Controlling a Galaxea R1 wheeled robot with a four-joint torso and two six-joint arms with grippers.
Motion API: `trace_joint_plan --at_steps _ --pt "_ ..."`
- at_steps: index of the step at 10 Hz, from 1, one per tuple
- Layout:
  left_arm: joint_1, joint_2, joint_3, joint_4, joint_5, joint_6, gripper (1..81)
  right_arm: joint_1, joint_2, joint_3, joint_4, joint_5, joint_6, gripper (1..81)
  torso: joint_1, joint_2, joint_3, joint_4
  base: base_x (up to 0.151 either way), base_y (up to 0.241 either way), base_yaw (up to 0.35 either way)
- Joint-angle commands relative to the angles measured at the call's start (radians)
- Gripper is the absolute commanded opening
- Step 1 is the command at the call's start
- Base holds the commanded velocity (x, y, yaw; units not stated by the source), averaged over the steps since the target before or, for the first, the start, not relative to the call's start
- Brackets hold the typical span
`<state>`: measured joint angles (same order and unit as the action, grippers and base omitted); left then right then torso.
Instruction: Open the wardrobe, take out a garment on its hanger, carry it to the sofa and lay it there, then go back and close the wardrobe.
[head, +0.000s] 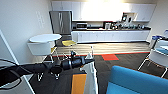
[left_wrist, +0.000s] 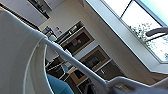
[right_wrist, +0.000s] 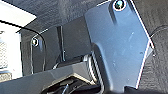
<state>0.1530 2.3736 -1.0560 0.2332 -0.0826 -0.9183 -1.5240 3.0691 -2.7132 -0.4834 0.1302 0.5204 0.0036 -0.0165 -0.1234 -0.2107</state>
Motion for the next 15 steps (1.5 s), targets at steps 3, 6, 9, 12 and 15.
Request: trace_joint_plan --at_steps 3,6,9,12,15 --pt "-0.158 -0.017 0.056 0.023 -0.052 0.003 1.0 0.031 0.004 0.003 -0.003 -0.043 -0.003 81.1 0.0 0.0 0.0 0.0 0.0 0.0 -0.303" --pt "-0.158 -0.023 0.062 0.025 -0.048 0.004 1.0 0.029 0.004 0.003 -0.003 -0.043 -0.003 81.1 0.0 0.0 0.0 0.0 0.0 0.0 -0.307" --pt "-0.154 -0.026 0.062 0.025 -0.048 0.004 1.0 0.031 0.004 0.003 -0.003 -0.043 -0.003 81.1 0.0 0.0 0.0 0.0 0.0 0.0 -0.312" --pt "-0.148 -0.037 0.071 0.025 -0.048 0.004 1.0 0.031 0.006 0.003 -0.003 -0.043 -0.003 81.1 0.0 0.0 0.0 0.0 0.0 0.0 -0.312" --pt "-0.149 -0.043 0.079 0.025 -0.048 0.004 1.0 0.029 0.006 0.004 -0.003 -0.043 -0.003 81.1 0.0 0.0 0.0 0.0 0.0 0.0 -0.312"
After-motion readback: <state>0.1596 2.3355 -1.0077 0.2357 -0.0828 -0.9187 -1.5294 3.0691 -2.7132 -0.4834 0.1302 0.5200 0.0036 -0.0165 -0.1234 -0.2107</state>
